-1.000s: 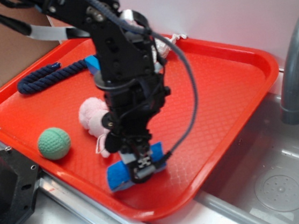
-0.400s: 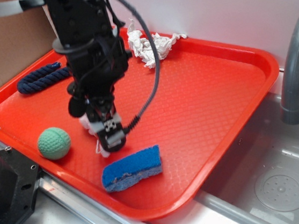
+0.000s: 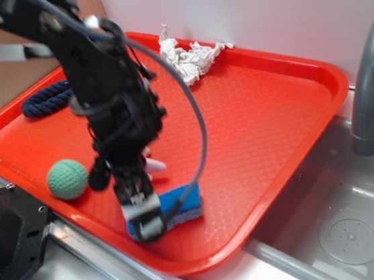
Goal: Grab the blue sponge.
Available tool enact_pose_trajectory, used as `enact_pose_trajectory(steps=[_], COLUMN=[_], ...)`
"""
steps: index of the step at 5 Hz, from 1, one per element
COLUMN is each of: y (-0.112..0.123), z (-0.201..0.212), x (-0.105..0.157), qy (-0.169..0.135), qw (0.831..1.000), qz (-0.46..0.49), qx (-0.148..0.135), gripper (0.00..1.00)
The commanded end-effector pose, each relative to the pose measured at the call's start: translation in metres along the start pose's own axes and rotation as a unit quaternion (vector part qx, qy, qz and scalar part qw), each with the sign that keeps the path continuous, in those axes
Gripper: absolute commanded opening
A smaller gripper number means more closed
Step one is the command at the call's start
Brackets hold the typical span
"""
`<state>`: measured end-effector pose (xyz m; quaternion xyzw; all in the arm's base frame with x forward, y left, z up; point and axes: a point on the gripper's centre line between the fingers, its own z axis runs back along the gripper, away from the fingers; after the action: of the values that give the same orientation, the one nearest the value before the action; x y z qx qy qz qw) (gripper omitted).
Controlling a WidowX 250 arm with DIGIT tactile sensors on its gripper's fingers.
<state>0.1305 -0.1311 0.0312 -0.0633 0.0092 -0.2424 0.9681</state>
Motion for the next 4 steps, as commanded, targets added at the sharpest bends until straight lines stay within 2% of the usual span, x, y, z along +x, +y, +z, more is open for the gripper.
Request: enact_pose_trajectory(steps=[1, 2, 3, 4], y=[-0.018, -0.016, 0.002, 0.008], z=[-0.018, -0.012, 0.012, 0.041], x=[0.001, -0.001, 0.018, 0.01], qy=[0.023, 0.031, 0.028, 0.02], qw=[0.999, 0.999, 0.999, 0.997], qz=[-0.023, -0.004, 0.022, 0.059], qx=[0.003, 0.019, 0.027, 0.038], gripper=[1.0, 0.0, 0.0, 0.0])
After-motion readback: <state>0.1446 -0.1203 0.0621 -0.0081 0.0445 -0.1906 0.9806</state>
